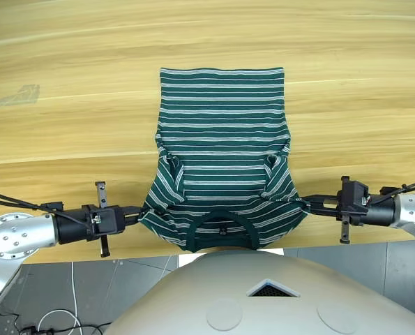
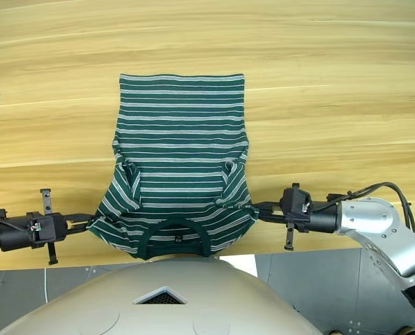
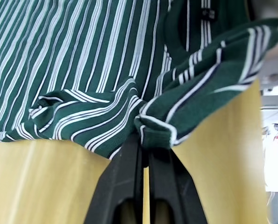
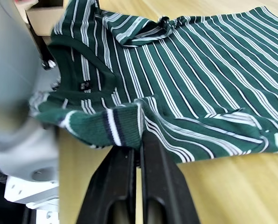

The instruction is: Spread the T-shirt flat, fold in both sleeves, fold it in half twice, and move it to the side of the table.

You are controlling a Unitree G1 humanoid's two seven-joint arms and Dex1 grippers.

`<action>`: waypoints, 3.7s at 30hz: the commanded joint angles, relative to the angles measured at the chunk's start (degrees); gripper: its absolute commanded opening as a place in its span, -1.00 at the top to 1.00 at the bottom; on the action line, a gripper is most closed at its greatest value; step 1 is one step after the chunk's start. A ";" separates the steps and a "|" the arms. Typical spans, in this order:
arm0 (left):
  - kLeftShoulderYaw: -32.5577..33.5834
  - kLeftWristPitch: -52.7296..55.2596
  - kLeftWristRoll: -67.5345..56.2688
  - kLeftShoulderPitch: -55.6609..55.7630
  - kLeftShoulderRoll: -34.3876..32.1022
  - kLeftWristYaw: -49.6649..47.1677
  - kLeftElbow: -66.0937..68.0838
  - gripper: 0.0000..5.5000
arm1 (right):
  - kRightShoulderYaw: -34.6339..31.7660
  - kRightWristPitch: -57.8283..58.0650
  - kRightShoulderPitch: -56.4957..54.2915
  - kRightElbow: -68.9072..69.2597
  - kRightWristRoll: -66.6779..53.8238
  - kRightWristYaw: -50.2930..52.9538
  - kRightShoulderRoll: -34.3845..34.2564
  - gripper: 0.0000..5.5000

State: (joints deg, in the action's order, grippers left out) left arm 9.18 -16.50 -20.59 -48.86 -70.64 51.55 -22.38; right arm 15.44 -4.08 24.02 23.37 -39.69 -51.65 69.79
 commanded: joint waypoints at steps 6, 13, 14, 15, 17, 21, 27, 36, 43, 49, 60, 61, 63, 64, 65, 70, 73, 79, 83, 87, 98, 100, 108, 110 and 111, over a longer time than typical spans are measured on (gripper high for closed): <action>8.78 5.80 -6.63 -3.94 7.16 9.39 -6.57 0.99 | -11.15 5.06 3.75 1.47 -1.10 -4.70 -4.17 1.00; -3.24 11.72 0.12 31.91 12.53 7.12 9.93 0.99 | -5.66 5.82 -19.73 -12.30 9.40 -5.02 -18.75 1.00; -6.40 11.74 2.78 38.11 15.12 6.73 14.17 0.99 | -4.39 5.16 -24.75 -16.34 11.76 -3.88 -22.73 1.00; -9.27 11.52 5.28 43.91 17.82 6.40 18.34 0.99 | -3.41 4.20 -29.21 -20.12 13.75 -3.33 -26.27 1.00; -12.64 10.82 7.87 52.15 22.39 6.03 24.77 0.99 | -2.80 2.33 -35.59 -26.87 16.82 -2.59 -31.58 1.00; -15.23 8.32 10.48 61.34 29.59 4.64 34.10 0.99 | -4.29 -2.19 -43.65 -38.93 20.80 -1.63 -38.57 1.00; -12.56 4.39 11.54 70.61 35.39 -0.01 49.43 0.99 | -8.18 -8.62 -52.28 -55.21 23.98 2.05 -45.84 1.00; -8.14 0.23 11.60 74.68 38.13 -5.09 61.95 1.00 | -10.78 -16.03 -62.35 -76.14 31.15 9.07 -51.24 0.56; -7.23 -1.26 19.16 77.57 40.38 -24.65 72.61 0.64 | -12.82 -18.55 -69.05 -88.29 35.72 18.75 -52.73 0.11; -4.61 -1.46 20.20 80.07 42.89 -37.20 81.66 0.28 | -13.36 -22.40 -67.55 -90.47 39.07 23.36 -51.44 -0.28; -1.23 -8.23 18.67 80.01 45.25 -39.86 79.94 -0.37 | -8.66 -27.23 -64.43 -90.12 46.62 23.45 -51.74 -0.96; -0.36 -9.29 18.25 80.33 45.26 -41.11 79.48 -0.42 | -7.35 -27.72 -64.75 -89.95 48.28 23.74 -51.78 -0.96; 0.66 -11.08 18.07 80.55 45.32 -43.06 77.69 -0.55 | -4.14 -27.90 -66.39 -90.24 52.55 25.14 -51.80 -0.96; 0.85 -11.56 17.91 80.38 45.48 -43.20 76.38 -0.55 | -2.45 -27.48 -67.33 -90.68 54.71 25.59 -51.84 -0.96; 0.83 -11.83 17.91 80.23 45.71 -43.23 75.06 -0.55 | -1.02 -27.05 -68.13 -91.17 56.58 25.97 -51.85 -0.96; -0.33 -10.58 17.71 76.41 46.82 -41.45 62.58 -0.55 | 9.55 -21.96 -69.67 -95.87 68.93 26.21 -50.14 -0.96; -0.47 -8.19 17.64 73.79 46.89 -40.64 55.49 -0.55 | 14.83 -20.16 -69.13 -97.72 74.21 28.29 -48.37 -0.96; -0.81 -3.89 18.34 68.88 46.83 -40.29 45.30 -0.55 | 22.73 -20.76 -66.56 -97.51 81.12 29.50 -39.02 -0.96; -0.48 -1.44 17.60 65.88 46.76 -39.98 39.80 -0.55 | 23.36 -28.53 -56.62 -83.09 76.00 19.58 -30.24 -0.96; -2.09 -0.02 18.18 64.77 48.28 -39.94 37.77 -0.55 | 27.82 -22.78 -37.08 -34.76 53.33 2.74 -19.14 -0.96; -4.46 2.63 18.70 61.91 50.56 -39.18 32.18 -0.55 | 28.11 -10.10 -29.55 -7.70 46.92 -2.77 -19.97 -0.96; -5.05 3.09 18.76 61.08 51.72 -39.54 31.40 -0.55 | 28.20 -9.74 -28.73 -8.32 47.43 -2.70 -21.79 -0.96; -9.96 2.77 20.45 56.92 57.61 -40.37 31.53 -0.55 | 26.40 -10.90 -28.68 -14.24 51.74 1.63 -29.32 -0.96; -9.94 2.20 21.51 57.21 58.13 -41.59 31.94 -0.55 | 25.65 -12.50 -31.59 -19.32 54.42 5.52 -33.63 -0.96; -9.94 2.02 21.97 57.27 58.30 -41.97 31.93 -0.55 | 25.40 -13.29 -32.81 -21.54 55.42 6.74 -35.25 -0.96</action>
State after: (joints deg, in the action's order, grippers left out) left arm -0.88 -13.99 0.05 8.32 -12.60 10.44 9.15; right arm 41.43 -18.02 -6.32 8.10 10.23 -47.34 36.62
